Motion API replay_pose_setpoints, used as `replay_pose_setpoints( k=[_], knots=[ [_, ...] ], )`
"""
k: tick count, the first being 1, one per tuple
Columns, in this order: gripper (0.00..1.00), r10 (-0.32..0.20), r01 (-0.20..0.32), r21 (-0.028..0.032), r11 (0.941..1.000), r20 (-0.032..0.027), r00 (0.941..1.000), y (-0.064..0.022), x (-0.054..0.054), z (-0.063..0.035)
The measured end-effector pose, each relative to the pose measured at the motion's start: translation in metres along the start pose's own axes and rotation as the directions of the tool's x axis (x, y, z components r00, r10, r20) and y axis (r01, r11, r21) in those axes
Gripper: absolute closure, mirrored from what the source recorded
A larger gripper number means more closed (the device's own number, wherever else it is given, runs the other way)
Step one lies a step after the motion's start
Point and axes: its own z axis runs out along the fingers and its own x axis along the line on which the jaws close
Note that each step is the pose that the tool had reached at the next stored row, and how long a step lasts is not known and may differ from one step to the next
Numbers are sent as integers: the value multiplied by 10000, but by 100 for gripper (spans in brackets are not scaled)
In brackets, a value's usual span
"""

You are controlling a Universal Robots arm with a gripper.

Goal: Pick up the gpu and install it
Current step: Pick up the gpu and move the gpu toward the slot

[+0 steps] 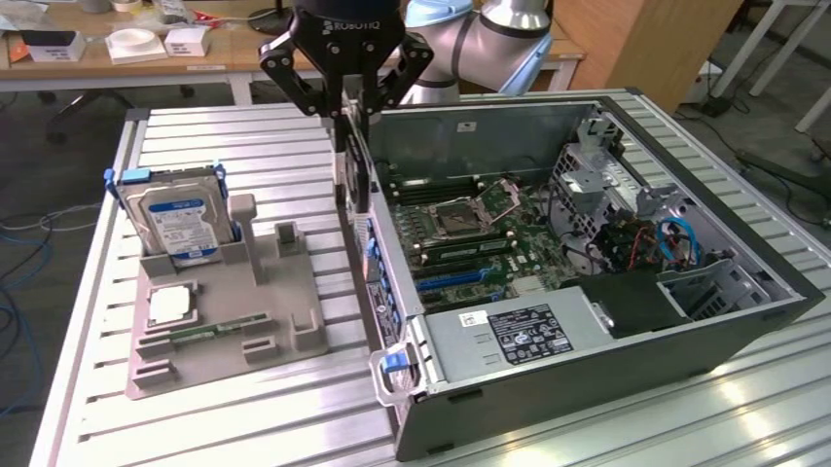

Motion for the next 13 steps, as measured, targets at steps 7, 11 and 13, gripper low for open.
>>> replay_pose_setpoints(
  k=[7,11,13],
  knots=[
    [74,3,-3,1,10000,0,10000,-1,-40,0],
    [74,4,-4,0,10000,-1,10000,-1,-55,1],
    [74,2,-2,0,10000,0,10000,-1,-64,1]
  ],
)
